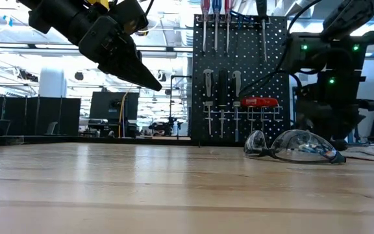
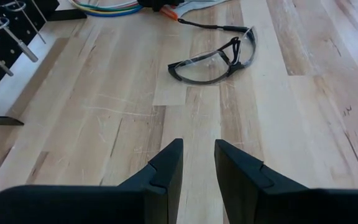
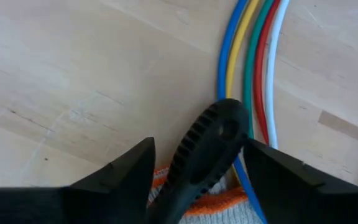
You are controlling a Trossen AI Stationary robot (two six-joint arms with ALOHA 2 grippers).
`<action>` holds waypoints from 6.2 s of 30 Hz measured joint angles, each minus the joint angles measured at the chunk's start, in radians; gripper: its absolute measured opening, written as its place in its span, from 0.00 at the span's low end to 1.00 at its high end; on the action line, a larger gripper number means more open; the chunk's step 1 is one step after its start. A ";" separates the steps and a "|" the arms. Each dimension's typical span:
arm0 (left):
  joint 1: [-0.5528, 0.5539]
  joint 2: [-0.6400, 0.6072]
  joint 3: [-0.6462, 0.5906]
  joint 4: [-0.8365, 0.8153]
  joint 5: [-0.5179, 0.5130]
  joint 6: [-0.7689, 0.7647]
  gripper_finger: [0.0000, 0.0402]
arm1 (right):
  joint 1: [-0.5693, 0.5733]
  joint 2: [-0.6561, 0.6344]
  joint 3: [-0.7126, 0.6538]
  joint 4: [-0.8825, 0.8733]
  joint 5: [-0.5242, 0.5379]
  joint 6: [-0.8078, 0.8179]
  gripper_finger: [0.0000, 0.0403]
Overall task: Hang tools onto peg board
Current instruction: Hang the black nut driver on the pegboard
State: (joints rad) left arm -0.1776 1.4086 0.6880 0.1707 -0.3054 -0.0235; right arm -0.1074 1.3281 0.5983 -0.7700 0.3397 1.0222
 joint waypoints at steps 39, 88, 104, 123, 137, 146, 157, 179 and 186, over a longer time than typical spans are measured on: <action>0.000 0.054 -0.147 0.533 0.000 0.147 0.22 | 0.303 -0.340 -0.266 1.370 0.485 -0.939 0.27; 0.113 0.519 0.313 0.931 0.335 0.153 0.02 | 0.461 -0.032 -0.056 1.793 0.181 -1.460 0.32; 0.116 0.451 0.312 0.646 0.132 0.248 0.00 | 0.471 -0.208 0.144 0.975 0.314 -1.156 0.60; 0.117 0.451 0.312 0.631 0.109 0.249 0.01 | 0.471 -0.199 0.143 0.991 0.311 -1.161 0.28; 0.133 0.451 0.310 0.267 0.122 0.153 0.26 | 0.455 -0.392 0.181 0.523 0.639 -0.822 0.28; 0.074 0.449 0.244 0.172 0.147 0.097 0.30 | 0.218 -0.565 0.125 0.248 0.749 -0.618 0.28; 0.064 0.449 0.234 0.230 0.140 0.112 0.30 | -0.152 -0.511 0.083 0.637 0.482 -1.029 0.28; 0.054 0.450 0.234 0.229 0.141 0.113 0.30 | -0.435 -0.342 0.087 0.764 0.203 -1.053 0.29; 0.054 0.451 0.234 0.214 0.141 0.111 0.30 | -0.413 -0.373 0.084 0.750 0.203 -1.050 0.29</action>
State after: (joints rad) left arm -0.1234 1.8591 0.9218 0.3847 -0.1646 0.0879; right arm -0.5201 0.9555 0.6824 -0.0199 0.5430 -0.0280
